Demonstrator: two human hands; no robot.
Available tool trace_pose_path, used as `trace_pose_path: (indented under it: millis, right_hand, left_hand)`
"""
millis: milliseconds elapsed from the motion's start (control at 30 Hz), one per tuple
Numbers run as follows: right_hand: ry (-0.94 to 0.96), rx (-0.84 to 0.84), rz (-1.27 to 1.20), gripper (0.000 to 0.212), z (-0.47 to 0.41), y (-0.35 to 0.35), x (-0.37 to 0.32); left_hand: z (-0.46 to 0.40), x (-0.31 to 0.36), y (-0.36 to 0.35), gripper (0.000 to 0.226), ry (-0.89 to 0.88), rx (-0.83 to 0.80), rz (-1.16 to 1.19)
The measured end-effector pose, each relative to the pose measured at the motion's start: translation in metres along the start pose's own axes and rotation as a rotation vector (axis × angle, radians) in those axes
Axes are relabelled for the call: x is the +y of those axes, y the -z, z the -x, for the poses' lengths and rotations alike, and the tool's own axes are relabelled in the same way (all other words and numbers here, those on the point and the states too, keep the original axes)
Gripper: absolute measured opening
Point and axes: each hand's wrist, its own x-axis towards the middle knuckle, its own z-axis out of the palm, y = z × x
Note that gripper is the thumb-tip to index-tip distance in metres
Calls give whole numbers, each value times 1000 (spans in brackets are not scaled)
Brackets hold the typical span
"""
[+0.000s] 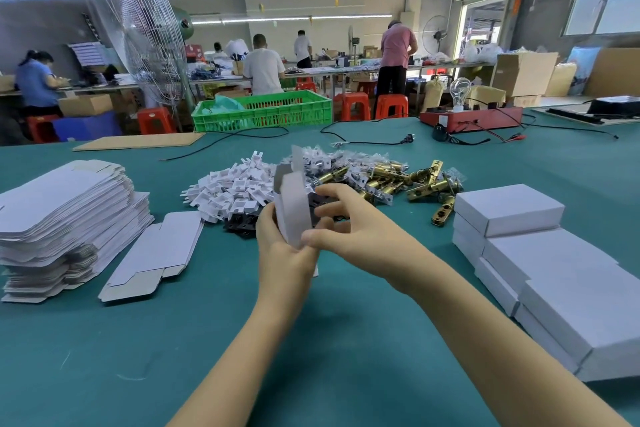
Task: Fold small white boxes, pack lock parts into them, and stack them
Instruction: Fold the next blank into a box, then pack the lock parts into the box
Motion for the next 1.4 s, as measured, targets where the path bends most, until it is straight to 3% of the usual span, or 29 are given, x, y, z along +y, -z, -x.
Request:
trace_pose_path:
  millis: [133,200,333,433,567,700,767,833,900,1000,1067,1300,1400]
  right_hand:
    - [-17,88,23,43,-3,-8,13]
    - [-50,168,-6,40,-5,-7,20]
    - [-9,299,-278,40,-9,6,35]
    - [56,276,-393,46,-10,8,48]
    - [53,204,-428,50,-8,-1,60]
    - [60,282,-366,48,-3,-7,63]
    - [69,402,-220,63,1,-18,63]
    - [84,495,-40,95,4,-29,61]
    - [142,524,54,112,5,-35,62]
    - [177,571,44,90,6,-39,66]
    - [173,583,21,80,7,-40,67]
    - [164,537,48,84,7,-37,70]
    - [113,644,-25,54,-1,-27,74]
  left_hand:
    - [13,-7,-10,93,-159,-58,-318]
    - [19,-9,-14,95,-118,-113,-245]
    - [17,-13,-13,64,-30,-171,-96]
    - [13,-20,-12,56,35,-211,3]
    - [8,-25,-8,68,143,-338,93]
    - [4,-26,0,57,157,-506,104]
    - [3,-27,-5,56,108,-487,13]
    - [0,-29,-9,51,58,-446,-93]
    - [-3,-30,-11,44,110,-398,-181]
    - [-6,-30,-11,19,168,-339,-260]
    - [-5,-30,-11,22,123,-362,-279]
    - [-3,-31,-5,26,134,-312,-112]
    - [-7,-28,4,27,181,-116,50]
